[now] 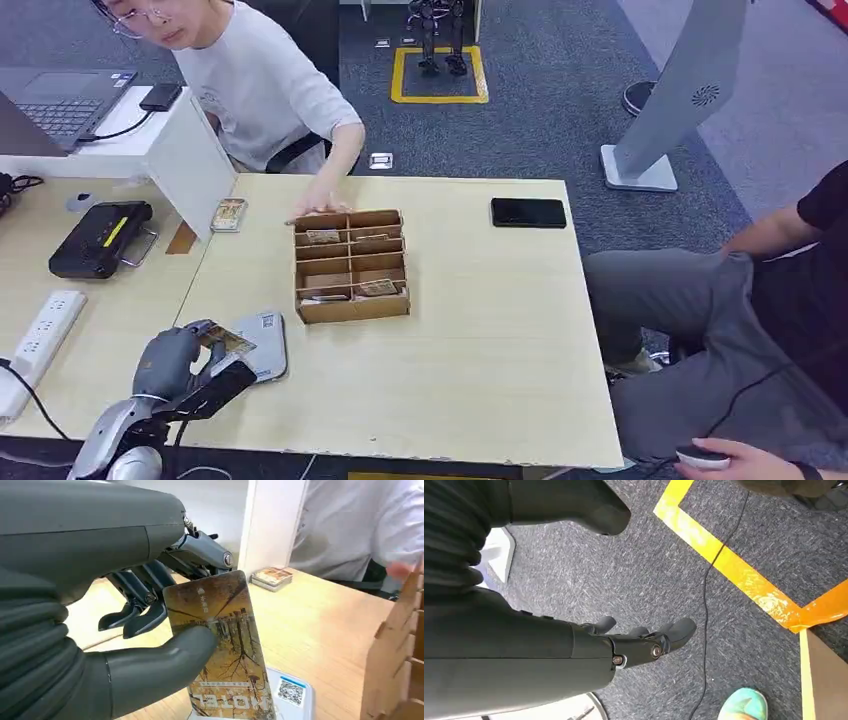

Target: Pass the card to the sensor for recognition and then transmit it.

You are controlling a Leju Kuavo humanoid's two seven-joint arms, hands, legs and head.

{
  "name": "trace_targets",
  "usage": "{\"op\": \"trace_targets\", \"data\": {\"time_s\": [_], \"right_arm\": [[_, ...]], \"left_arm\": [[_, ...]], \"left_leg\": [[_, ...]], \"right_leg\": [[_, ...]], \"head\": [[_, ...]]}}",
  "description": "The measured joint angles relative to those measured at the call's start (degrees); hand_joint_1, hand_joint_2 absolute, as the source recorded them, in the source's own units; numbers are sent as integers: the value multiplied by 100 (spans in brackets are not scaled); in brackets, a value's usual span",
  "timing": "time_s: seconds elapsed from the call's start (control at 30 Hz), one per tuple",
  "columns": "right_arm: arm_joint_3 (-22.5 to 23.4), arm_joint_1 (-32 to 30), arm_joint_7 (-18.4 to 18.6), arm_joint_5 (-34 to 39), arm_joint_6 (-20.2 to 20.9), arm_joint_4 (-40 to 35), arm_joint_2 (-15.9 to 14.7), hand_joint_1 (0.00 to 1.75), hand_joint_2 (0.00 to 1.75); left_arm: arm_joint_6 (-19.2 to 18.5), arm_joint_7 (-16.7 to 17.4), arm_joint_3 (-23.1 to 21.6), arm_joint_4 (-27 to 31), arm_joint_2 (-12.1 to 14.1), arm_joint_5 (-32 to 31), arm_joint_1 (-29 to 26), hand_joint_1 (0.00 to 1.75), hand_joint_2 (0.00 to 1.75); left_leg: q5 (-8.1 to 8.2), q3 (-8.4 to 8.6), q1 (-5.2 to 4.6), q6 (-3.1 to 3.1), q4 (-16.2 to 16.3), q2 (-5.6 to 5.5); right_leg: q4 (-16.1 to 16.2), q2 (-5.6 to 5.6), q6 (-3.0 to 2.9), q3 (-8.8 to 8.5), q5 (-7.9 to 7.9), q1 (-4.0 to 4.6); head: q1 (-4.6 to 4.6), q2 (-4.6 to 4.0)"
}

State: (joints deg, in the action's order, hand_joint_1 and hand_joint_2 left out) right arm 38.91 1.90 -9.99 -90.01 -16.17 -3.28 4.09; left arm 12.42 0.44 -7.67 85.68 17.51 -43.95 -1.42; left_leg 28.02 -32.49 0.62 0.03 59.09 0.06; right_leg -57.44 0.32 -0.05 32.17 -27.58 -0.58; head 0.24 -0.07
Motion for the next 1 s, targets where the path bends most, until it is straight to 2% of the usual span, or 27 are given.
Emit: {"op": "trace_targets", "data": {"time_s": [0.27, 0.6, 1.0], "right_arm": [[-20, 0, 22, 0, 2, -2, 0, 0, 175], [-20, 0, 22, 0, 2, -2, 0, 0, 175], [-48, 0, 22, 0, 9, -2, 0, 0, 175]], "left_arm": [[96, -37, 79, -135, -131, -9, 0, 175, 175], [98, -42, 85, -194, -177, -9, 0, 175, 175], [273, 55, 90, -409, -256, -192, 84, 175, 175]], "left_leg": [[0, 0, 0, 0, 0, 0], [0, 0, 0, 0, 0, 0], [0, 0, 0, 0, 0, 0]], "right_leg": [[0, 0, 0, 0, 0, 0], [0, 0, 0, 0, 0, 0], [0, -1, 0, 0, 0, 0]], "head": [[0, 0], [2, 0], [2, 0]]}}
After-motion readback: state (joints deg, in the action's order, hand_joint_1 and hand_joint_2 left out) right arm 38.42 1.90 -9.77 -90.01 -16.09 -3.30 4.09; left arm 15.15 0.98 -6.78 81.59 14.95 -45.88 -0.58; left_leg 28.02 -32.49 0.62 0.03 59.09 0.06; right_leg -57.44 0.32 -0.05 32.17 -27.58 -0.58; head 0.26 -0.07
